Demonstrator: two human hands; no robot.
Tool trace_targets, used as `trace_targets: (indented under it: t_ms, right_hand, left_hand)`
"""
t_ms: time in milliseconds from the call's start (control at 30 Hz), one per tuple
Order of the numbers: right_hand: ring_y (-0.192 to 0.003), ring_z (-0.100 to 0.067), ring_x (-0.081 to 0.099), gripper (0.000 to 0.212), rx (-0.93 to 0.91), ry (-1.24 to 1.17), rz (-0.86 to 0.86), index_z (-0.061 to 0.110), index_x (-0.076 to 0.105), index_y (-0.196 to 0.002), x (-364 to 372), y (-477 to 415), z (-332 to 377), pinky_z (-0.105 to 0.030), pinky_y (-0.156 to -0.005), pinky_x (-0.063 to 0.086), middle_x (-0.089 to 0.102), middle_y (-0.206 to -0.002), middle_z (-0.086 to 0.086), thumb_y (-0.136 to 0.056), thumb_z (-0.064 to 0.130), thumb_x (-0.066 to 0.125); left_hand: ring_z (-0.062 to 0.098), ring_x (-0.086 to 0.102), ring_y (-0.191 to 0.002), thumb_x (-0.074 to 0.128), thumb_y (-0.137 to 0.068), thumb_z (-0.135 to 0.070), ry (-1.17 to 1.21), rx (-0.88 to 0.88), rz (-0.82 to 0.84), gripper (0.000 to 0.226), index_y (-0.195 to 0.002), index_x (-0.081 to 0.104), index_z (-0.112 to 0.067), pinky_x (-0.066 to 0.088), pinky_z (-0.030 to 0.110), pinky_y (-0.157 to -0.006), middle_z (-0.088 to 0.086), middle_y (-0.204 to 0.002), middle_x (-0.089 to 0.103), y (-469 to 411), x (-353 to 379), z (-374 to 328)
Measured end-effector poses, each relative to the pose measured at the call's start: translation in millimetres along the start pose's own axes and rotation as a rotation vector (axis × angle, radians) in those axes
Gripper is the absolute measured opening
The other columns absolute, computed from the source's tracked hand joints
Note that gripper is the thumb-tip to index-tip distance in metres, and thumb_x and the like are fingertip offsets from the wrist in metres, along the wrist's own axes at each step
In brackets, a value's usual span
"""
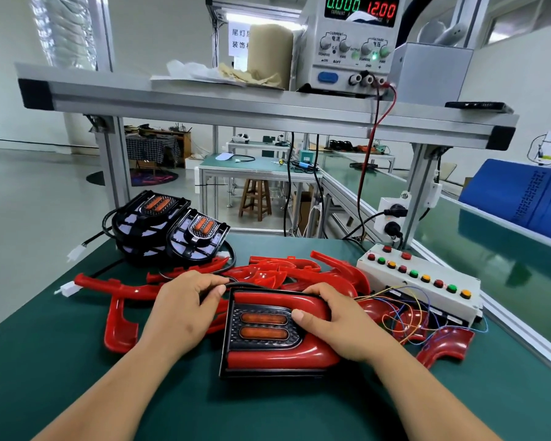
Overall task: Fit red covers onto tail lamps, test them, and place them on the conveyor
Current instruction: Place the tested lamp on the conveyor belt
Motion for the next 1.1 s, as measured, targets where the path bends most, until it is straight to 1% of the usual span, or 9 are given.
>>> trace_targets:
  t_ms: [167, 300, 467, 600, 700, 800, 900, 967, 1100]
  right_hand:
    - [-0.098, -0.006, 0.065, 0.04, -0.046, -0.17, -0.066, 0.043, 0.057, -0.105, -0.4, 4.1, 5.8, -0.037, -0.089, 0.056, 0.065, -0.11, 0.013, -0.072, 0.052, 0.077]
    - [-0.104, -0.009, 0.064, 0.052, -0.073, -0.283, -0.087, 0.048, 0.059, -0.11, 1.6, 7.3, 7.8, -0.038, -0.089, 0.056, 0.06, -0.118, 0.014, -0.063, 0.052, 0.082]
    - [-0.103, -0.015, 0.066, 0.054, -0.05, -0.423, -0.169, 0.046, 0.064, -0.105, -3.2, 6.4, 3.2, -0.04, -0.086, 0.058, 0.062, -0.118, 0.005, -0.056, 0.05, 0.087]
    - [-0.091, -0.03, 0.072, 0.048, -0.007, -0.753, -0.298, 0.033, 0.07, -0.099, -6.6, 5.3, 2.2, -0.046, -0.078, 0.06, 0.073, -0.104, -0.006, -0.056, 0.029, 0.092]
    - [-0.087, -0.033, 0.073, 0.051, -0.007, -1.003, -0.378, 0.019, 0.07, -0.102, -4.2, 5.5, 12.7, -0.038, -0.067, 0.059, 0.074, -0.101, -0.014, -0.055, 0.026, 0.09]
    - [-0.087, -0.033, 0.073, 0.052, -0.008, -1.166, -0.435, 0.013, 0.068, -0.104, 4.8, 7.5, 28.6, -0.042, -0.068, 0.06, 0.074, -0.099, -0.015, -0.057, 0.03, 0.083]
    - [-0.088, -0.031, 0.073, 0.049, 0.008, -1.21, -0.509, 0.014, 0.066, -0.105, 15.1, 10.7, 39.0, -0.047, -0.078, 0.06, 0.075, -0.097, -0.011, -0.061, 0.031, 0.08]
    - [-0.092, -0.029, 0.072, 0.054, 0.017, -1.211, -0.536, 0.015, 0.063, -0.111, 21.8, 12.5, 42.8, -0.045, -0.081, 0.059, 0.075, -0.1, -0.01, -0.062, 0.032, 0.079]
    - [-0.108, -0.028, 0.067, 0.063, -0.033, -1.176, -0.476, 0.016, 0.058, -0.123, 35.2, 12.3, 51.7, -0.047, -0.096, 0.053, 0.07, -0.116, -0.011, -0.068, 0.04, 0.076]
  left_hand:
    - [-0.012, 0.054, -0.083, 0.07, -0.088, -0.012, 0.012, 0.001, -0.008, 0.017, -0.098, 0.078, -0.023, 0.034, 0.003, -0.077, -0.023, -0.081, 0.06, -0.6, -0.7, 2.5]
    - [-0.013, 0.053, -0.085, 0.069, -0.089, -0.012, 0.032, -0.033, -0.051, 0.019, -0.101, 0.077, -0.023, 0.034, 0.004, -0.079, -0.024, -0.084, 0.06, -1.1, -3.4, 3.4]
    - [-0.018, 0.054, -0.093, 0.06, -0.094, -0.018, 0.165, -0.111, -0.191, 0.029, -0.107, 0.069, -0.042, 0.038, 0.002, -0.081, -0.026, -0.095, 0.062, -2.6, -13.9, 1.6]
    - [-0.002, 0.061, -0.074, 0.051, -0.101, -0.021, 0.6, -0.329, -0.261, 0.034, -0.112, 0.063, -0.052, 0.049, 0.027, -0.083, -0.024, -0.081, 0.065, -5.3, -16.5, 4.5]
    - [-0.001, 0.052, -0.061, 0.044, -0.103, -0.012, 0.965, -0.424, -0.204, 0.037, -0.115, 0.068, -0.037, 0.048, 0.023, -0.077, -0.017, -0.059, 0.054, -2.2, -5.5, -9.6]
    - [0.003, 0.064, -0.078, 0.041, -0.103, -0.016, 1.139, -0.285, -0.007, 0.035, -0.119, 0.07, -0.024, 0.053, 0.017, -0.072, -0.005, -0.096, 0.073, 4.4, 11.0, -46.4]
    - [0.015, 0.062, -0.118, 0.037, -0.1, -0.044, 1.214, -0.093, 0.129, 0.051, -0.133, 0.058, -0.011, 0.051, 0.026, -0.094, 0.01, -0.129, 0.065, 14.3, 23.6, -76.6]
    - [0.018, 0.055, -0.129, 0.043, -0.094, -0.052, 1.146, -0.072, 0.195, 0.057, -0.137, 0.053, -0.017, 0.047, 0.033, -0.104, 0.004, -0.135, 0.062, 19.7, 32.1, -83.5]
    - [0.015, 0.06, -0.122, 0.057, -0.086, -0.045, 1.186, -0.25, 0.17, 0.052, -0.133, 0.053, -0.025, 0.049, 0.031, -0.103, -0.002, -0.128, 0.067, 22.1, 37.8, -77.8]
Point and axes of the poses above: each hand's wrist, its own y-axis away from the middle knuckle, its own x-axis out of the palm, z = x × y, the point moved 5 cm from there along -y, towards the middle knuckle
